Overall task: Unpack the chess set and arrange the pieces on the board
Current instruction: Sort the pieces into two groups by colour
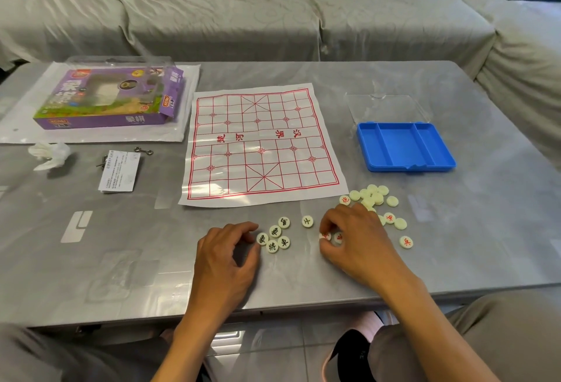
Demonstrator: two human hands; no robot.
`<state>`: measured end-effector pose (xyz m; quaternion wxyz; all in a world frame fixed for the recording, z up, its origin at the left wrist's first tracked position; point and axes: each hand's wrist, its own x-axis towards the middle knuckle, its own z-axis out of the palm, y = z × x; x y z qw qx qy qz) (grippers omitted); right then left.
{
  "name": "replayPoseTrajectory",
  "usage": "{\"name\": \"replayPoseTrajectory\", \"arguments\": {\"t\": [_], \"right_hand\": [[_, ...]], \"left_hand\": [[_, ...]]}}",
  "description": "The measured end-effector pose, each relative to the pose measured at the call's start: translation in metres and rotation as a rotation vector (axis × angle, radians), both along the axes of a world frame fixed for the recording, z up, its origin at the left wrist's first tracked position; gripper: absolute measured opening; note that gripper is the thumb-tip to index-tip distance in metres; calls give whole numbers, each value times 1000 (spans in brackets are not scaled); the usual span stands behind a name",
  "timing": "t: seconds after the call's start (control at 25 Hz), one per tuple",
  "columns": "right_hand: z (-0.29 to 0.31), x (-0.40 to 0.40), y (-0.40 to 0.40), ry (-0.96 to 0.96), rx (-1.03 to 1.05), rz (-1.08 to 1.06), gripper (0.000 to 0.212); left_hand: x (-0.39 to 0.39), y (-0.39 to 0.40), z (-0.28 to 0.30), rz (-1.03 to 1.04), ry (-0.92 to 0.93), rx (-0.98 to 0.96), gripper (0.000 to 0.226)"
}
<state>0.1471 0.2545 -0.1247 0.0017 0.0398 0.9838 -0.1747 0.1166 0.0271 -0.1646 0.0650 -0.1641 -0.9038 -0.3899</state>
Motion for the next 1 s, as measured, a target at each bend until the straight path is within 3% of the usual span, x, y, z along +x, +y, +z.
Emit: {"name": "replayPoseTrajectory", "arguments": {"t": [0.12, 0.24, 0.4, 0.56, 0.76, 1.0], "right_hand": [[4, 2, 4, -63, -23, -37, 16], [5, 3, 17, -90, 104, -73, 21], [-3, -5, 5, 33, 43, -20, 33], [-12, -9, -17, 100, 18, 82, 28], [6, 0, 56, 98, -30, -322, 18], [3, 12, 65, -65, -31, -311, 18]], "left_hand": [[0, 0, 1, 0, -6, 2, 29], [0, 0, 1, 1, -6, -2, 29], [0, 0, 1, 0, -17, -1, 29], [1, 1, 2, -3, -14, -1, 29], [1, 0, 1, -10, -14, 6, 30], [1, 0, 3, -13, -18, 4, 30]]}}
